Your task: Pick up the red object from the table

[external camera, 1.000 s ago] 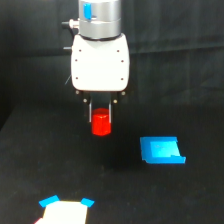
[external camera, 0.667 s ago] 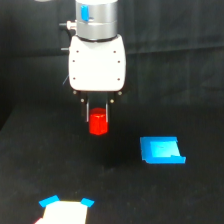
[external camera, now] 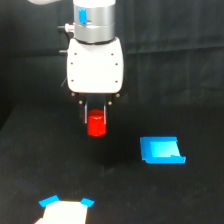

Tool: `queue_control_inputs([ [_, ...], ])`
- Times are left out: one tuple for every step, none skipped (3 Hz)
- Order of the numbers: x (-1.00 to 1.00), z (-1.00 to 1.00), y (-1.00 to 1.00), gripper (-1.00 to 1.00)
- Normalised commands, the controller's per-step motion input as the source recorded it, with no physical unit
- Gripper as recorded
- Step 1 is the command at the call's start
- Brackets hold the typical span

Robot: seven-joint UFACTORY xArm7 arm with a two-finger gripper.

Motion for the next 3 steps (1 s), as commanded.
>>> queue_control_inputs([
  [0.06, 0.82, 0.46, -1.00],
  [0.27, 0.91, 0.41, -1.00],
  [-0.08, 0.02, 0.73, -0.90],
])
